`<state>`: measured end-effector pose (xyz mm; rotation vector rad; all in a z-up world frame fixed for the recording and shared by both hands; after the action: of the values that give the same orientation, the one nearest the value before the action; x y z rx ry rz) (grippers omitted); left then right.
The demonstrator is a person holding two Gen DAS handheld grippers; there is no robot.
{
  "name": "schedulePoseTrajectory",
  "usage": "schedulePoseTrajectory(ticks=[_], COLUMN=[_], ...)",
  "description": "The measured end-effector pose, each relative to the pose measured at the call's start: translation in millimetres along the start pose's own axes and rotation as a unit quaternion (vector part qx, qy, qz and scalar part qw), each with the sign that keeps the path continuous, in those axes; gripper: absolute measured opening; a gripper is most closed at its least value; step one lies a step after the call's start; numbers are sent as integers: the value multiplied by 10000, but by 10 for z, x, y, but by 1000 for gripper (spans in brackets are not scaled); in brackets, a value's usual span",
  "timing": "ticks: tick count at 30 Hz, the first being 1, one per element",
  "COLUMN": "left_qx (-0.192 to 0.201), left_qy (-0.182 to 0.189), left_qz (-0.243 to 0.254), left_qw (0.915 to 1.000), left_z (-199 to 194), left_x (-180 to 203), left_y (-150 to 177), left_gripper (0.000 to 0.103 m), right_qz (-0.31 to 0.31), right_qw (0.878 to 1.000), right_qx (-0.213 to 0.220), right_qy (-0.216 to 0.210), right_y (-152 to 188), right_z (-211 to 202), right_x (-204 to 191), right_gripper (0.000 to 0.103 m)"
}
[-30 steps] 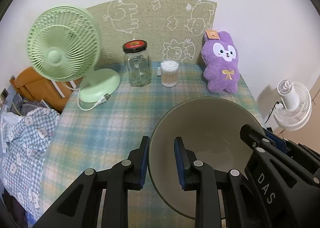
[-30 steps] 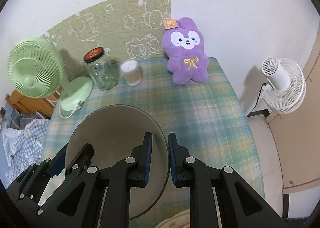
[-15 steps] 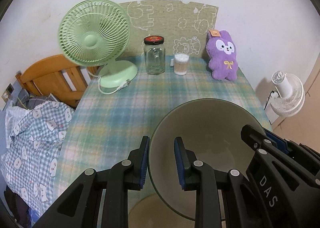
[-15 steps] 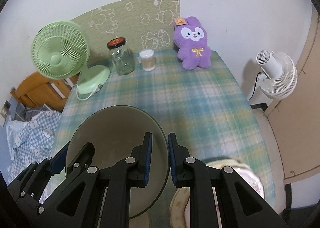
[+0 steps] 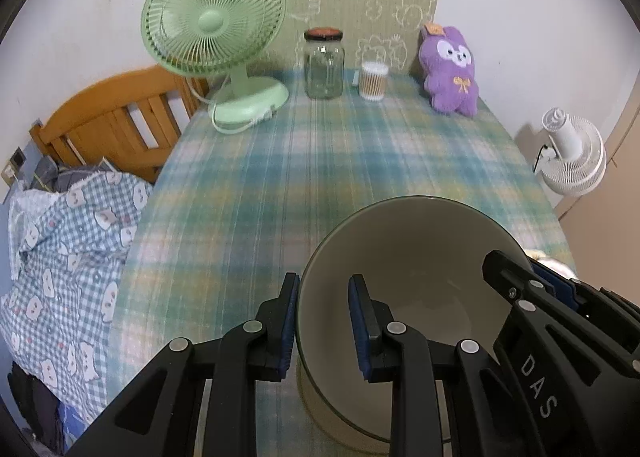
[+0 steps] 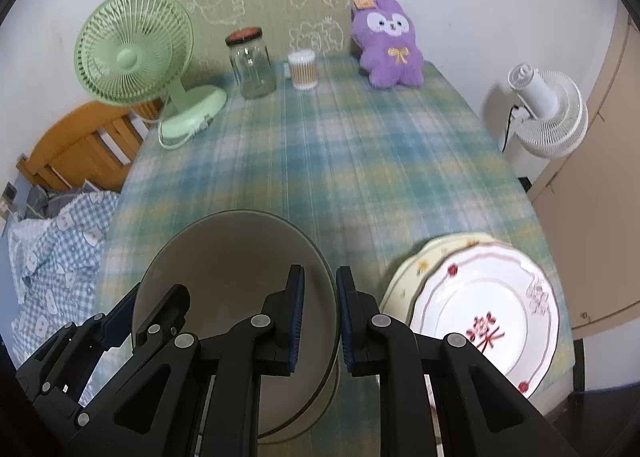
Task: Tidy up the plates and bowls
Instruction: 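Lift the bowl and carry it toward the nested bowls, then lower the bowl into the nested bowls and open both grippers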
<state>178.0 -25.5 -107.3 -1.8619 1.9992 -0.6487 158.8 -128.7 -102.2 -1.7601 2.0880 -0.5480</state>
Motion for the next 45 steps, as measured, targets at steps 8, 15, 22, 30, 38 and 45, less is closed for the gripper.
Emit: schedulePoseTrajectory(ticks=[8,15,22,30,38,45], left_qx=[-245,-384,-404,-433,-333,-212], left_qy=[58,97,134,151,188,294], left_qz=[-40,-79,-98,-89,184,226], left_qw=[9997,9992,9990,9989,9991,9991], left_z=[120,211,247,240,152,61], left_x=[-57,-93,-83,-77,-6,-24], left_y=[200,312,330,347,330,284], left_gripper=[23,23,23,23,41,66], right_qz=[5,4,-5,-47,-139,-90], right_qw=[9997,9992,9991,9990,9986,9989], right_qx=[-242,-383,-394,-398,-499,-463], right_qy=[79,130,171,205,133,79], right_y=[204,296,314,340,340,311], right_z=[135,240,287,281,210,86], right_x=[-26,-35,-12,-19,-14,30], right_gripper=[20,20,20,20,20,53])
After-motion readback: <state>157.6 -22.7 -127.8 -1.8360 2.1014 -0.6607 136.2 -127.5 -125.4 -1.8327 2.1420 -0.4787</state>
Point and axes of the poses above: each gripper's, at about its wrist camera, not at the fingertips, and z roughly the way its jaws point, x to its right, y to its underside, the point moved 8 cm from there along z, roughly the way its jaws point, and after that the axes turned 4 degrees about y, right-handed, at the moved point
